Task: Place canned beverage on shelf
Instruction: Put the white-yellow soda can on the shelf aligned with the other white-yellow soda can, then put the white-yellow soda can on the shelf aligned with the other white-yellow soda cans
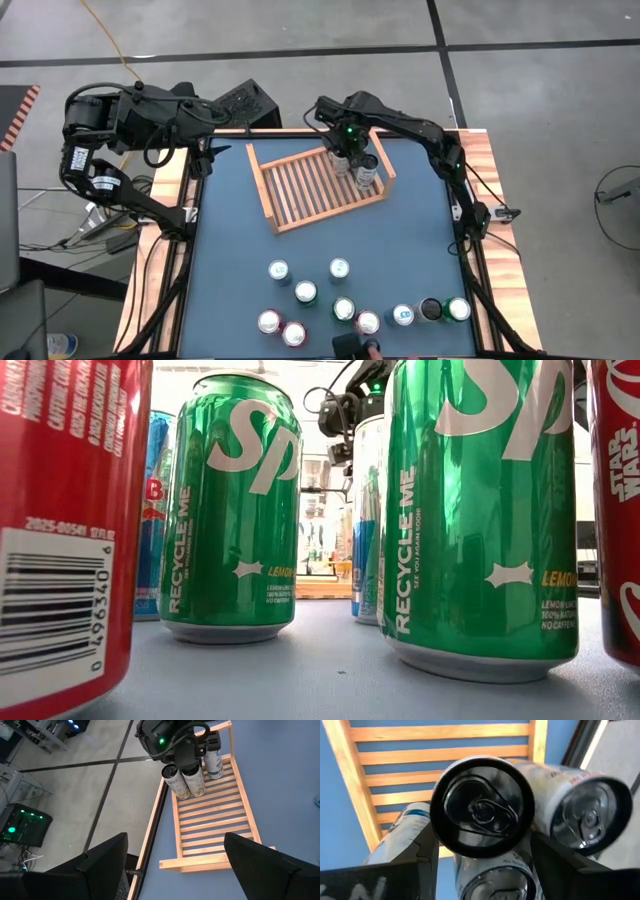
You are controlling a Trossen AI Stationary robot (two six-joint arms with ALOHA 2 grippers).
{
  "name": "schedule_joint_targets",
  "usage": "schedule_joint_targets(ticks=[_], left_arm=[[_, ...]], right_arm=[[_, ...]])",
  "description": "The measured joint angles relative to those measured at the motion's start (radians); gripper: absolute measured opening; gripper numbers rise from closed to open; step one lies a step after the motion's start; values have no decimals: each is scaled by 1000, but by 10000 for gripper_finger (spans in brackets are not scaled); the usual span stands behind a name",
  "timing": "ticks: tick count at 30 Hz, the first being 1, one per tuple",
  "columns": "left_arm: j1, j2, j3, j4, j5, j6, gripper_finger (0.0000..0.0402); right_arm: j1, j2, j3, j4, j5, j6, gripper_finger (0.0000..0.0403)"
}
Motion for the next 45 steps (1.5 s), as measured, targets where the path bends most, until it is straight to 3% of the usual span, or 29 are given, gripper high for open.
schedule_joint_targets(ticks=[11,18,24,34,40,45], left_arm=[[0,0,0,0,0,3,318],[0,0,0,0,2,-2,318],[0,0,0,0,3,-2,318],[0,0,0,0,6,-17,318],[0,0,0,0,31,-14,318],[0,-1,-13,0,85,-20,318]], right_arm=[[10,-4,144,-46,2,49,226],[27,-75,133,-118,70,166,225],[109,-125,137,-61,-99,223,200],[182,-83,133,48,-112,163,132],[220,-108,132,-120,-227,318,99],[373,-178,109,-134,-364,535,91]])
